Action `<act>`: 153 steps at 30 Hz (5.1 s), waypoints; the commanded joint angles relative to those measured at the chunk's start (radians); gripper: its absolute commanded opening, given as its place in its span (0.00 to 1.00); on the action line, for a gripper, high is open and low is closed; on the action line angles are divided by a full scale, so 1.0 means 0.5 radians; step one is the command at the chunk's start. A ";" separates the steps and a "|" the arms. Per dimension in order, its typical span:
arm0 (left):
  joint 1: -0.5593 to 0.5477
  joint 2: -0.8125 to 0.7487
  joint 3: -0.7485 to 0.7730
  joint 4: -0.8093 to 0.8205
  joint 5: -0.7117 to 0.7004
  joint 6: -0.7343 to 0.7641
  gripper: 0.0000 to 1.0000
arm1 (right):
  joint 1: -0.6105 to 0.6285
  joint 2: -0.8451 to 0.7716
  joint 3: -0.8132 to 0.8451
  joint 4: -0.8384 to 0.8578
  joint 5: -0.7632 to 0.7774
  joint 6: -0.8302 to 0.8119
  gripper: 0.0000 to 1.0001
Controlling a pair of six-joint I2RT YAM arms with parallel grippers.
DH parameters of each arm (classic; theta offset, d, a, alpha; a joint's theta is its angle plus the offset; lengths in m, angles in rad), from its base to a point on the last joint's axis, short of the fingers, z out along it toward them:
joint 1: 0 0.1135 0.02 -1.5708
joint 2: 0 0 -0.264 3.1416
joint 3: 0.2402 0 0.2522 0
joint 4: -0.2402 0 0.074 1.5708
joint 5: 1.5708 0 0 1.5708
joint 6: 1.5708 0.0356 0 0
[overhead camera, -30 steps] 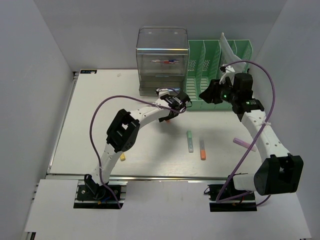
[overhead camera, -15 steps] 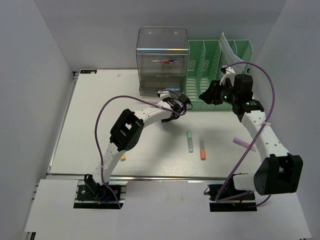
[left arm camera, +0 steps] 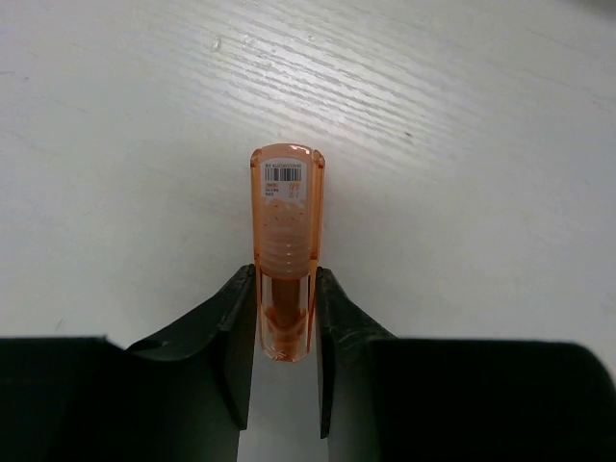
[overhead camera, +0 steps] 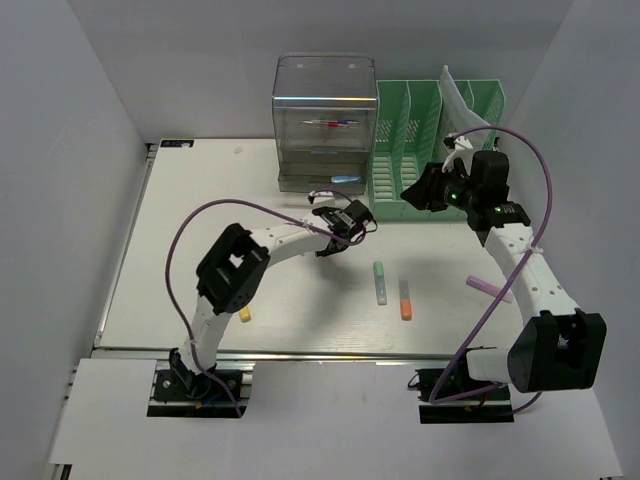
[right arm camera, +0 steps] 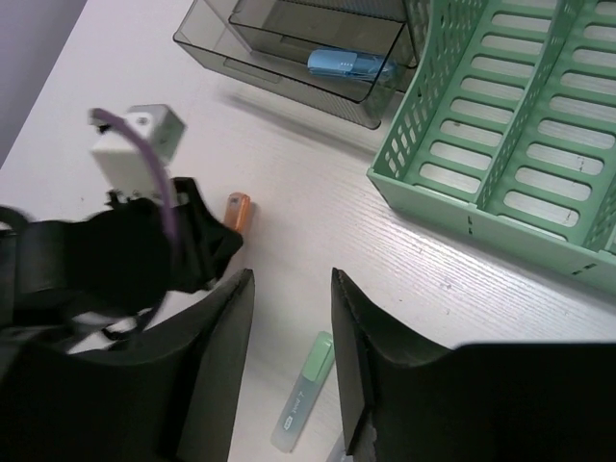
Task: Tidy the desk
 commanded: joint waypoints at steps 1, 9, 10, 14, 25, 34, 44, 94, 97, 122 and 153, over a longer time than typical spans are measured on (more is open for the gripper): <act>0.008 -0.505 -0.128 0.266 0.111 0.151 0.01 | -0.012 -0.064 -0.011 0.101 -0.065 -0.024 0.42; 0.158 -0.656 0.003 0.414 0.046 -0.262 0.05 | -0.015 -0.067 -0.017 0.104 -0.037 -0.030 0.42; 0.159 -0.628 0.040 0.405 0.043 -0.348 0.05 | -0.021 -0.073 -0.017 0.107 -0.037 -0.027 0.42; 0.241 -0.551 0.084 0.561 0.034 -0.704 0.04 | -0.027 -0.083 -0.017 0.104 -0.034 -0.030 0.42; 0.401 -0.261 0.362 0.672 -0.049 -1.337 0.04 | -0.055 -0.098 -0.029 0.116 -0.059 -0.027 0.42; 0.487 -0.039 0.571 0.506 0.000 -1.469 0.04 | -0.067 -0.107 -0.033 0.116 -0.056 -0.033 0.42; 0.524 0.016 0.593 0.479 0.034 -1.512 0.22 | -0.079 -0.110 -0.042 0.119 -0.065 -0.030 0.42; 0.791 -1.812 -1.383 0.991 1.075 1.863 0.66 | 0.789 1.236 0.897 0.052 0.517 -1.966 0.01; 0.791 -1.870 -1.395 1.006 0.964 1.875 0.67 | 0.820 1.347 0.952 0.135 0.643 -1.993 0.02; 0.791 -2.012 -1.472 1.071 0.786 1.860 0.69 | 0.881 1.700 1.201 0.466 1.153 -1.975 0.00; 0.791 -1.963 -1.496 1.117 0.816 1.805 0.71 | 0.872 1.565 1.106 0.473 1.028 -1.519 0.34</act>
